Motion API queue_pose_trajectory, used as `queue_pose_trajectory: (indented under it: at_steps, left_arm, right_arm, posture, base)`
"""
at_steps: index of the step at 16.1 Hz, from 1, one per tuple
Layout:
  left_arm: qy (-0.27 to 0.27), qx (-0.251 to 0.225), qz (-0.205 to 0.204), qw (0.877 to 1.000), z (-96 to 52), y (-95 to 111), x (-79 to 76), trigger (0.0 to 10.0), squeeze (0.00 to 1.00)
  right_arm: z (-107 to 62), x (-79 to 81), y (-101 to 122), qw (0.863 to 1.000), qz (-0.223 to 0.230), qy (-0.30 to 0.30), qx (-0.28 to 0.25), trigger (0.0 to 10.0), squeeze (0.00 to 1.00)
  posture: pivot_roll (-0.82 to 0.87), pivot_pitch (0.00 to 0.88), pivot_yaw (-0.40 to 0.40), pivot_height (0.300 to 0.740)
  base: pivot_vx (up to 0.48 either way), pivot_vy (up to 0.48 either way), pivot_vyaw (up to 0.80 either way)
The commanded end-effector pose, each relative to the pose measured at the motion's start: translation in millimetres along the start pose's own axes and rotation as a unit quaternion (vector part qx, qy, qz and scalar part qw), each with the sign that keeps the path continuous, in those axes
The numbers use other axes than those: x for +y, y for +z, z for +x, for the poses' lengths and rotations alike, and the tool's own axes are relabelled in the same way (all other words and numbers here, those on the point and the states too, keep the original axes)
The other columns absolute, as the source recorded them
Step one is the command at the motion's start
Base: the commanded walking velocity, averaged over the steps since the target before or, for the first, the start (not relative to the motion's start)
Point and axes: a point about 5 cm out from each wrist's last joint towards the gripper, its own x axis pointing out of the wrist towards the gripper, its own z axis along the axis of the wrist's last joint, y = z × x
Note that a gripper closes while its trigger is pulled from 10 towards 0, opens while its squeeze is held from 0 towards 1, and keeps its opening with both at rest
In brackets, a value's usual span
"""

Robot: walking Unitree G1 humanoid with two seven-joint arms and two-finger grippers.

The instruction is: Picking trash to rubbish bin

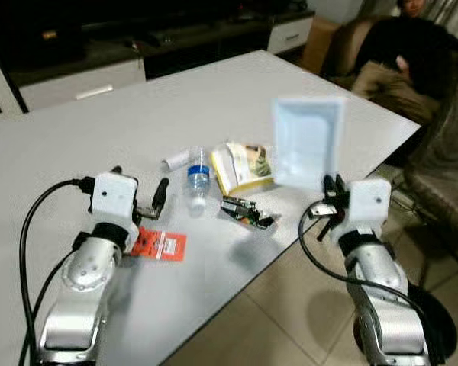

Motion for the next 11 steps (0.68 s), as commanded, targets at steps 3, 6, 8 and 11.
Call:
queue_pose_trajectory:
  at_steps: [3, 6, 8, 11]
  left_arm:
    - [-0.021, 0.005, 0.002, 1.0, 2.6, 1.4, -1.4, 10.0, 0.0]
    - [-0.045, 0.005, 0.004, 0.999, 6.4, 1.5, -11.9, 10.0, 0.0]
    - [-0.055, 0.005, 0.004, 0.998, 8.6, 2.2, -17.5, 10.0, 0.0]
    - [-0.051, 0.007, 0.004, 0.999, 7.1, 1.0, -15.2, 10.0, 0.0]
  right_arm:
    - [-3.1, 1.0, 4.1, 1.0, 0.008, -0.004, -0.007, 10.0, 0.0]
    - [-7.3, -0.1, -1.6, 1.0, 0.019, -0.011, 0.01, 10.0, 0.0]
    - [-14.8, 0.5, -10.4, 0.999, 0.028, -0.002, 0.037, 10.0, 0.0]
    - [-19.8, 1.0, -15.7, 0.998, 0.027, 0.001, 0.053, 10.0, 0.0]
  posture:
    - [0.05, 0.0, -0.028, 0.74]
    - [0.04, 0.0, -0.016, 0.74]
    - [0.04, 0.0, -0.018, 0.74]
    - [0.04, 0.0, -0.027, 0.74]
  base:
    - [0.0, 0.0, 0.0]
    - [0.0, 0.0, 0.0]
    - [0.0, 0.122, 0.0]
    - [0.0, 0.34, -0.51]
